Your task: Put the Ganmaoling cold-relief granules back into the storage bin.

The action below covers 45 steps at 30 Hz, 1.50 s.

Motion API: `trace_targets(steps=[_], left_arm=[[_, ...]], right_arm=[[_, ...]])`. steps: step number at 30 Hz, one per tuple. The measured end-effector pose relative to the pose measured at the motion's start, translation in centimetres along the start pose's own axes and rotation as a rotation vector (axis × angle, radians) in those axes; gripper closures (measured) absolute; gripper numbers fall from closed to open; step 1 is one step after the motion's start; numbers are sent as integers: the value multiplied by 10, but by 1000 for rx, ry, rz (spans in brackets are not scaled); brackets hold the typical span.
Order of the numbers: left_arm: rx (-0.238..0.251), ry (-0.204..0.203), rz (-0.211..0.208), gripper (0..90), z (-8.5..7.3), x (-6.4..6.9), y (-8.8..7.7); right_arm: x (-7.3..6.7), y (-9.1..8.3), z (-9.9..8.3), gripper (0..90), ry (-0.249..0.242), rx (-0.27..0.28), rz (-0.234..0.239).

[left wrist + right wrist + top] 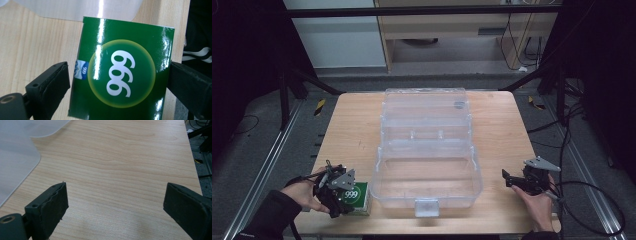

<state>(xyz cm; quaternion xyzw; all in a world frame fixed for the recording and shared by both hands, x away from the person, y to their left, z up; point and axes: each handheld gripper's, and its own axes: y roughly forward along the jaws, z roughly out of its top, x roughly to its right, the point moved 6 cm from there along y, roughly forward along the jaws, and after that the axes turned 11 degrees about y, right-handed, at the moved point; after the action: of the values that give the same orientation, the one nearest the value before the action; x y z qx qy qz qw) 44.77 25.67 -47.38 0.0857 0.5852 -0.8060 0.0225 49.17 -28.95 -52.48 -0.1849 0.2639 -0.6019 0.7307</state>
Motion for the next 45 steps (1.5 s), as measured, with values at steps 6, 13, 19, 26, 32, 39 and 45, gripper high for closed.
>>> trace_targets(steps=[6,13,19,26,32,39,45], left_arm=[[-11,4,-18,59,1,0,8],[-15,11,-33,75,2,0,13],[-13,20,-48,84,2,0,16],[9,29,-75,106,1,-2,18],[17,27,-76,135,0,-2,16],[6,27,-68,146,-1,-2,13],[27,8,-48,147,-1,-3,-3]], right_arm=[[0,1,-1,59,-1,-5,1],[0,2,-1,58,-2,-12,1],[0,2,-2,58,-6,-15,3],[-1,3,-2,58,-3,-23,8],[-1,3,-2,60,-8,-22,11],[-1,3,-2,60,-13,-22,11],[-1,3,-2,61,-11,-23,12]])
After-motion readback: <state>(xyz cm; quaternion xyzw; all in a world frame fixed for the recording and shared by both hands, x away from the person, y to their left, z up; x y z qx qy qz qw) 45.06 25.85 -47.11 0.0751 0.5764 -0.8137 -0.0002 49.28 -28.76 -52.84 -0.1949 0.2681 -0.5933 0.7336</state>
